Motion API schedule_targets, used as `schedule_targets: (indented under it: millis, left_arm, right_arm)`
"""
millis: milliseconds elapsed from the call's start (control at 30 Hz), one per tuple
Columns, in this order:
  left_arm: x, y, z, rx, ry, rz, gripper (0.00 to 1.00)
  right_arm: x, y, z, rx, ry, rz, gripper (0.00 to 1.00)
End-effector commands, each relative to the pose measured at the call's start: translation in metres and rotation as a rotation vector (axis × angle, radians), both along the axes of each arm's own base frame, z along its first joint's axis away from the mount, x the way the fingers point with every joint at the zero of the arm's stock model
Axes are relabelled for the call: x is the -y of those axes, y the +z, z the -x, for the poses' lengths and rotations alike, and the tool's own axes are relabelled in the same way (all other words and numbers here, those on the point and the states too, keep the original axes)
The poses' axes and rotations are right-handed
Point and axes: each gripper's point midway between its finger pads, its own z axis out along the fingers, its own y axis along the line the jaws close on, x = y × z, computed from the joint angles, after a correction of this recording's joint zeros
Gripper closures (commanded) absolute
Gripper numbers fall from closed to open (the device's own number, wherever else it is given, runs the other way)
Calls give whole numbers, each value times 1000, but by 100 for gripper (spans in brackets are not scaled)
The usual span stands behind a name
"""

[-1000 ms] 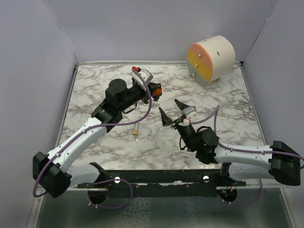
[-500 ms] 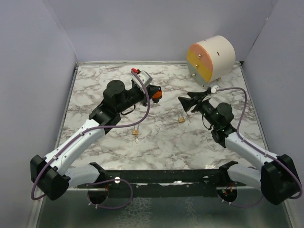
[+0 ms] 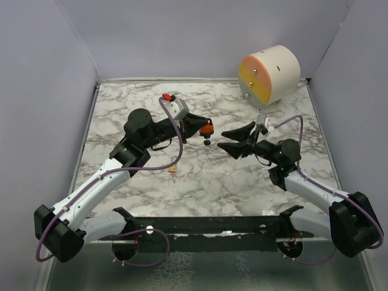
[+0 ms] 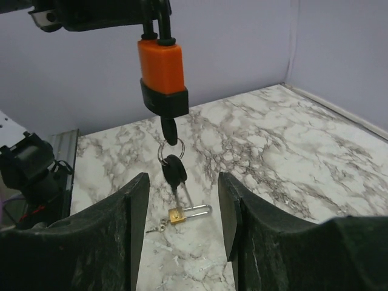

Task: Lock with the key
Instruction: Lock the lock.

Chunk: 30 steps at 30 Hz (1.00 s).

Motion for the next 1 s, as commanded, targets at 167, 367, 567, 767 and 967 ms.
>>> schedule_targets:
  millis: [167, 367, 567, 767, 967]
  left_arm:
    - [4, 34, 26, 86, -123, 93, 100]
    - [8, 36, 31, 80, -162, 111, 100]
    - [9, 36, 29, 83, -159, 129, 100]
    - [12, 34, 29, 75, -175, 129, 100]
    - [13, 33, 30, 72, -186, 126, 100]
  right_arm:
    - [-4, 35, 39, 155, 167, -52, 49]
    - [-4, 34, 39, 136, 170, -59, 56]
    - [-9, 34, 33, 112, 132, -66, 63]
    - [-18, 38, 32, 126, 136, -66, 61]
    - [-24, 42, 30, 140, 146, -70, 60]
